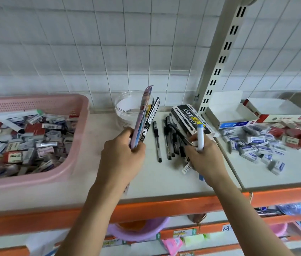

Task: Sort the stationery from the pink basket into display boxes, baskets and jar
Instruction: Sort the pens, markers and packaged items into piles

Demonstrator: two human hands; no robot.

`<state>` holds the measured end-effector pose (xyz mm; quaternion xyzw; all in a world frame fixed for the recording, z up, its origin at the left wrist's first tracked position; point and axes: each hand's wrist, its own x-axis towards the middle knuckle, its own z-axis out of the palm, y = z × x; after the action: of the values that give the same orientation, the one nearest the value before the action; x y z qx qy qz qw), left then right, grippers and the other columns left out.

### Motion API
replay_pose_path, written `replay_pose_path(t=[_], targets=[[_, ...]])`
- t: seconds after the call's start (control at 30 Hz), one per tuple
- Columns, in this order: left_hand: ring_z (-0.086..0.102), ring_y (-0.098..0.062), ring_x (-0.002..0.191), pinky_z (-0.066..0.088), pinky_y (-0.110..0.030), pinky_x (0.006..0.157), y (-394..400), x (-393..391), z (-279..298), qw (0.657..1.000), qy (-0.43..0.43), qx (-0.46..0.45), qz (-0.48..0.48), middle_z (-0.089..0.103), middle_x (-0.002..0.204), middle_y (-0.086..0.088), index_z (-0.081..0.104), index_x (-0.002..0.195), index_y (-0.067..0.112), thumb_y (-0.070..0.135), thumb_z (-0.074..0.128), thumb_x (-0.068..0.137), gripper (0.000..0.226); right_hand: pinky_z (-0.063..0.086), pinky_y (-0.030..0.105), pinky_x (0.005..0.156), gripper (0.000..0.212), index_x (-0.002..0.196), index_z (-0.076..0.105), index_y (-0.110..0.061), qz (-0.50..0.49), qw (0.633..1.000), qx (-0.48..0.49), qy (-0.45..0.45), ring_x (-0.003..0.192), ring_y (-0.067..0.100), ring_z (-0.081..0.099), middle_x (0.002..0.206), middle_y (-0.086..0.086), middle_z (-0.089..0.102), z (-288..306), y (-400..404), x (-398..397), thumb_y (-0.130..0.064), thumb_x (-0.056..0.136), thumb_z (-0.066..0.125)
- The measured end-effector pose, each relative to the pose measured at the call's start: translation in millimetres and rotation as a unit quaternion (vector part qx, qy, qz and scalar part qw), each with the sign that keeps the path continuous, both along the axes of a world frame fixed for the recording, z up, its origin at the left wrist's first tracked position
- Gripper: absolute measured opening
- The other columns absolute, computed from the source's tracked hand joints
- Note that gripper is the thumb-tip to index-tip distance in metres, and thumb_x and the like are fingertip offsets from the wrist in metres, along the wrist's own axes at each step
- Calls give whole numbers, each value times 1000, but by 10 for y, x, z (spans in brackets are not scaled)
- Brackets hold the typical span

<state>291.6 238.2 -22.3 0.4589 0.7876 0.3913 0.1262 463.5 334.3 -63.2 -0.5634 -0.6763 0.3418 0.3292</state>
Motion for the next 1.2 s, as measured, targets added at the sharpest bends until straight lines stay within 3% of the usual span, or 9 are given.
replay_pose_path(t=[0.1,0.2,0.37,0.57,0.67,0.83,0.97,1.07,1.2], targets=[[50,-16,52,35,-23,47,-31,-14,-15,1000,-1,-1,-9,53,57,1,55,81,17,24,53,82,7,34,29,66,13,91,57,-11,3,998,32,-55,86,27,43,73,11,58,-5,-90,-50,-7,79,55],[49,-16,51,35,-23,46,-55,-26,-22,1000,-6,-1,-18,53,56,1,55,82,18,23,53,83,6,22,29,61,21,100,56,-5,2,987,93,-132,72,25,33,87,9,42,-12,-167,-87,-5,80,56],[51,-17,54,35,-23,47,-68,-46,-24,999,-5,5,-31,53,57,0,56,82,18,23,53,82,6,34,32,64,34,117,56,-17,-10,971,105,-213,81,36,53,99,6,47,-12,-282,-70,-19,84,60],[48,-18,52,36,-24,48,-54,-74,-29,999,-5,2,-50,51,56,1,54,80,18,23,52,82,6,30,30,66,14,82,60,-5,-7,984,113,-135,83,30,50,78,6,56,50,-205,28,-19,84,62],[51,-19,54,39,-25,49,-55,-72,-34,998,-8,0,-54,55,60,-1,56,82,19,23,52,83,6,38,32,75,18,84,64,-4,10,990,96,-107,87,26,52,77,0,58,86,-231,92,-21,89,59],[50,-18,54,38,-25,49,-61,-72,-49,998,-10,6,-64,54,59,-1,55,79,18,22,53,83,6,32,8,71,20,94,68,-13,-24,991,108,-77,85,2,48,99,7,56,67,-308,237,-3,85,53],[48,-16,52,37,-24,47,-74,-69,-53,997,-18,4,-70,53,58,0,55,79,19,22,53,83,6,32,29,65,22,108,63,-6,-15,977,119,-175,84,33,54,94,12,54,44,-273,290,-13,87,60],[48,-16,50,37,-23,47,-87,-70,-39,997,-18,4,-76,52,57,1,56,81,20,22,53,84,5,36,30,66,35,118,58,-12,20,966,93,-239,84,30,55,101,9,53,33,-234,237,-28,87,64],[47,-17,50,35,-21,45,-129,-126,-29,997,-13,5,-72,52,57,0,56,81,19,22,54,84,5,37,32,63,8,87,61,-11,2,963,158,-219,74,31,50,88,3,44,111,-161,113,-19,87,60]])
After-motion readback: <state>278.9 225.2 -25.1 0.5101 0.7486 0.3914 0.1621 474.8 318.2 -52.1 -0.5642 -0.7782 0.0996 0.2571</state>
